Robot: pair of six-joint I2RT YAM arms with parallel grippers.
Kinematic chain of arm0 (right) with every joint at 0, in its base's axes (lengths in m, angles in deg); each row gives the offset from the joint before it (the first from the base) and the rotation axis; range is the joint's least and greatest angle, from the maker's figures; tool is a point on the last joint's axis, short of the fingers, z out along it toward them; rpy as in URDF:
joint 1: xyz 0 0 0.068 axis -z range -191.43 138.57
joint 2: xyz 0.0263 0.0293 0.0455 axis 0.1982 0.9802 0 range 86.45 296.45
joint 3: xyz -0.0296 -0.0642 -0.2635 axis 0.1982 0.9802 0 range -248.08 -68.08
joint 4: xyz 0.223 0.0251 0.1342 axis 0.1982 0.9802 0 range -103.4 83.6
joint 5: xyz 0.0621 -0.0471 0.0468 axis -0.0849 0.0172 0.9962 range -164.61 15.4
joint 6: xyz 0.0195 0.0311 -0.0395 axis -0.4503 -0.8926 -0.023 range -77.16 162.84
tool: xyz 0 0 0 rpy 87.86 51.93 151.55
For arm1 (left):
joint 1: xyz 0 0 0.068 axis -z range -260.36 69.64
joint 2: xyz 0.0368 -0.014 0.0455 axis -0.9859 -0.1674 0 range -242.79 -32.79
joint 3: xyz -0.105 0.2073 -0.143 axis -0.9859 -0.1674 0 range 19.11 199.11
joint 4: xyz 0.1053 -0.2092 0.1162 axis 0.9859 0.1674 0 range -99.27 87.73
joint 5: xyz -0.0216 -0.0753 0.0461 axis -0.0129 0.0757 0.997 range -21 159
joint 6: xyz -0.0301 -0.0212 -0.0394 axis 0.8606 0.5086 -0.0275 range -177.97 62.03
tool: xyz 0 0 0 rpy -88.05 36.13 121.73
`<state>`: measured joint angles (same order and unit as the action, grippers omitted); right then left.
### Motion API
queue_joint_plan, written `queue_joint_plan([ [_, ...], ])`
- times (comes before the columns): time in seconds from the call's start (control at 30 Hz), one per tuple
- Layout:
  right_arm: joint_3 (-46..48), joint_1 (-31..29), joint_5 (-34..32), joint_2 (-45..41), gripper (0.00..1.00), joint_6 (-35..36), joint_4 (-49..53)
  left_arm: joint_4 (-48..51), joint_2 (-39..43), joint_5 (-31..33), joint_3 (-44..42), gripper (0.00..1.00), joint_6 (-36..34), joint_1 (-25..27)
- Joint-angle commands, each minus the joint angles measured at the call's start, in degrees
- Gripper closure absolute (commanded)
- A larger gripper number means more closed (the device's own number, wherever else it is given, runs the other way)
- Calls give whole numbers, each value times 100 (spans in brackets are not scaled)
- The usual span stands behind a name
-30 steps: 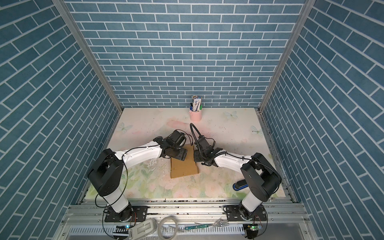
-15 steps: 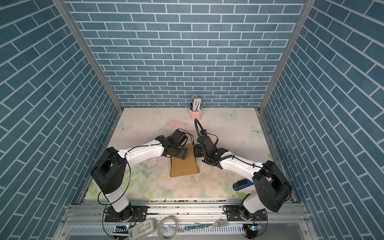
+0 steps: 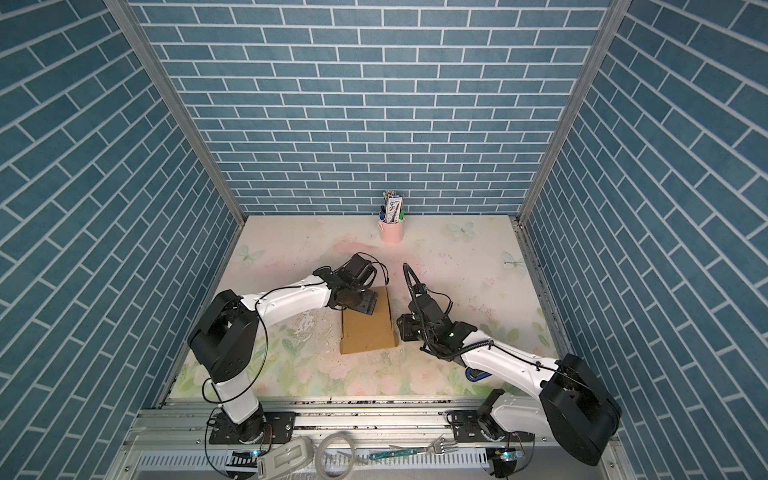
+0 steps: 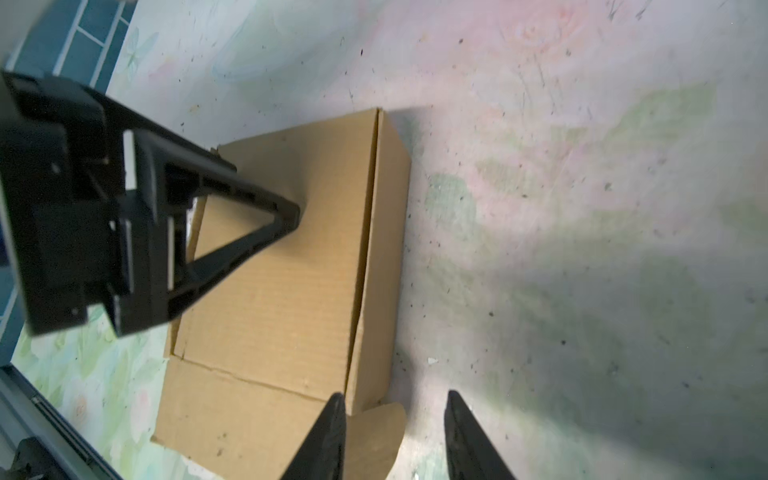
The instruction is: Fold the paper box
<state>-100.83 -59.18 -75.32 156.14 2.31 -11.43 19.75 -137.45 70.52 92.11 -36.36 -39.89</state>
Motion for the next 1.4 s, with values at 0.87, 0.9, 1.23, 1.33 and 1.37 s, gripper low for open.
queue_joint_plan([
  [0.87, -452, -101, 409, 801, 58, -735, -628, 282, 1324, -754, 39, 20, 172, -719],
  [0.9, -471, -175, 365, 805, 57, -757, -584, 296, 1533, -683, -228, 20, 217, -751],
  [1.23, -597, -287, 259, 1277, 53, -923, -820, -615, 2585, -1239, -2349, 20, 634, -1459],
  [1.33, -768, -289, 257, 1478, 52, -865, -792, -1130, 2419, -1576, -2494, 20, 698, -1601],
  [1.37, -817, -276, 262, 1534, 51, -833, -780, -1272, 2332, -1650, -2508, 20, 700, -1617],
])
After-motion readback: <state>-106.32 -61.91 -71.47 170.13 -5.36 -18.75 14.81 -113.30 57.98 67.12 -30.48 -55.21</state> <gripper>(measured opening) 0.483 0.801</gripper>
